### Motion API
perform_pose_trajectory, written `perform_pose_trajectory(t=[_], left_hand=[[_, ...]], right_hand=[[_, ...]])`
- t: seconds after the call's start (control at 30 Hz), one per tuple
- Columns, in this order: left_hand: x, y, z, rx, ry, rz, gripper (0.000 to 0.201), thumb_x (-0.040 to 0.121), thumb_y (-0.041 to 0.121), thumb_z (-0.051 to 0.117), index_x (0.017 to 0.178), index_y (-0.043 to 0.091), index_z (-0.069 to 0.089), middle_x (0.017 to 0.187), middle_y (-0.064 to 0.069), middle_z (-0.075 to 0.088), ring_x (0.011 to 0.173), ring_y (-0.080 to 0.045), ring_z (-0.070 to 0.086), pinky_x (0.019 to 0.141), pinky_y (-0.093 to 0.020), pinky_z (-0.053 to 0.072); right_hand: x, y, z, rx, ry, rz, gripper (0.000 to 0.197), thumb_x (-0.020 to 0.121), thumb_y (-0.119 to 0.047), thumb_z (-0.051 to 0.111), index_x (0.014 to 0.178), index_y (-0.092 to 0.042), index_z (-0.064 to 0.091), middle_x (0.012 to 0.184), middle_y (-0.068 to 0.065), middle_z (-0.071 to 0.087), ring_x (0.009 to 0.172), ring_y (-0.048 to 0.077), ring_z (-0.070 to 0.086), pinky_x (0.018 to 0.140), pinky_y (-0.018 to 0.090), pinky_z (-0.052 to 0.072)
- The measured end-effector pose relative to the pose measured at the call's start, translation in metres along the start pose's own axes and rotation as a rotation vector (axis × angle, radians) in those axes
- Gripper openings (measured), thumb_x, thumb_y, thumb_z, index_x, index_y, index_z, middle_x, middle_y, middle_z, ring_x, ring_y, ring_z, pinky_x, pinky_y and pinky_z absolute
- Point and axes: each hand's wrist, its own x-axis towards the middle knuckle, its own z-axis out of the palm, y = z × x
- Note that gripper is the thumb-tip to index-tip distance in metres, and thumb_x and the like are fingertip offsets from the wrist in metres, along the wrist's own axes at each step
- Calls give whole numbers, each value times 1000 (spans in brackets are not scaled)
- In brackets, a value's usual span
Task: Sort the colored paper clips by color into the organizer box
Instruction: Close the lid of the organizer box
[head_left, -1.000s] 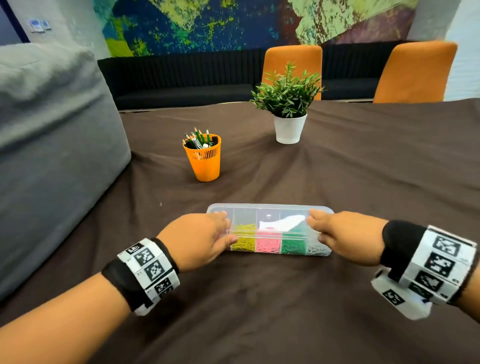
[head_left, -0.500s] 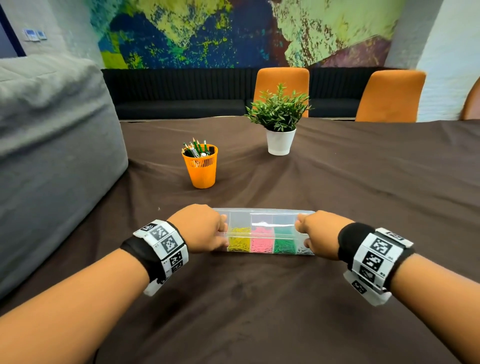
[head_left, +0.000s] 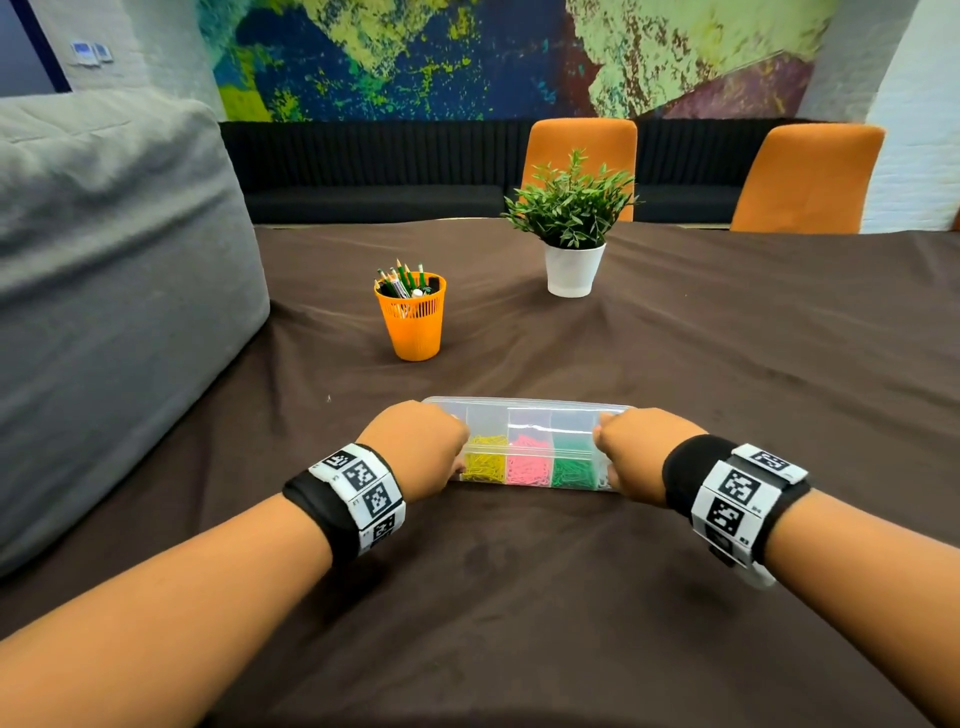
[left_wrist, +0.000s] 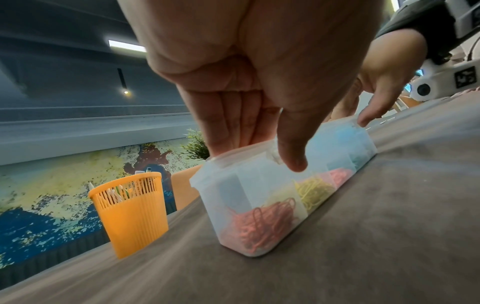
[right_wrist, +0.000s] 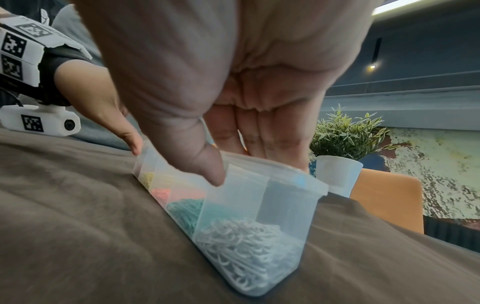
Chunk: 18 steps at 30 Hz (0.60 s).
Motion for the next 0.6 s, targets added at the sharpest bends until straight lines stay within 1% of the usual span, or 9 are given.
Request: perform_pose_trajectory(t=[0.07, 0.17, 0.27, 0.33, 0.4, 0.47, 0.5, 0.53, 0.6], left_hand=[[0, 2, 1, 29, -10, -11, 26, 100, 36, 47, 103, 14, 59, 101, -7, 68, 90, -32, 64, 65, -32, 35], [-1, 3, -1, 40, -8, -22, 26, 101, 37, 48, 105, 13, 59, 100, -8, 68, 90, -33, 65, 64, -33, 36], [1, -3, -4, -25, -21, -16, 29, 97, 45, 52, 101, 18, 60, 99, -5, 69, 91, -32, 65, 66, -34, 44], [4, -16, -9, -98, -45, -16, 36, 88, 56, 59, 100, 23, 67, 98, -1, 72, 92, -27, 66, 74, -33, 51], [9, -34, -20, -222, -130, 22, 40, 81, 62, 64, 100, 28, 74, 108, 7, 73, 97, -18, 66, 84, -34, 52], [12, -45, -30, -349, -211, 66, 28, 84, 52, 70, 89, 25, 76, 124, 10, 68, 105, -12, 64, 93, -32, 49], [15, -48, -30, -370, -205, 70, 21, 83, 47, 73, 88, 26, 75, 129, 8, 65, 110, -13, 62, 95, -31, 47], [17, -49, -29, -359, -188, 63, 23, 79, 44, 77, 96, 29, 73, 132, 6, 63, 115, -14, 60, 96, -30, 46], [23, -46, -23, -299, -197, 39, 59, 75, 45, 80, 129, 38, 59, 134, 8, 59, 119, -19, 58, 98, -32, 46]], right_hand=[[1, 1, 0, -8, 10, -9, 28, 88, -22, 53, 111, -9, 63, 108, 7, 63, 92, 29, 63, 71, 31, 45], [1, 2, 0, -20, 17, -12, 28, 90, -22, 51, 112, -8, 62, 110, 7, 63, 92, 28, 63, 69, 29, 40], [-1, 1, 0, -19, 34, -16, 27, 90, -23, 50, 109, -10, 63, 108, 6, 64, 91, 28, 63, 69, 30, 41], [-3, 0, -4, 7, 38, -5, 27, 88, -27, 51, 107, -12, 64, 106, 6, 65, 90, 28, 63, 70, 30, 45], [-6, 1, -10, 52, 35, 15, 29, 87, -31, 51, 106, -14, 65, 103, 7, 64, 90, 28, 62, 73, 30, 48], [-8, 4, -13, 87, 18, 22, 31, 86, -33, 51, 107, -16, 65, 103, 8, 64, 91, 28, 62, 75, 29, 49], [-9, 4, -13, 100, 10, 25, 31, 85, -34, 52, 108, -17, 65, 103, 8, 64, 92, 28, 62, 76, 30, 51], [-10, 4, -14, 114, 7, 31, 32, 84, -35, 52, 107, -18, 65, 102, 7, 64, 92, 28, 62, 78, 30, 52], [-9, 2, -13, 140, 8, 43, 32, 82, -36, 54, 105, -18, 65, 100, 5, 63, 89, 27, 62, 79, 32, 54]])
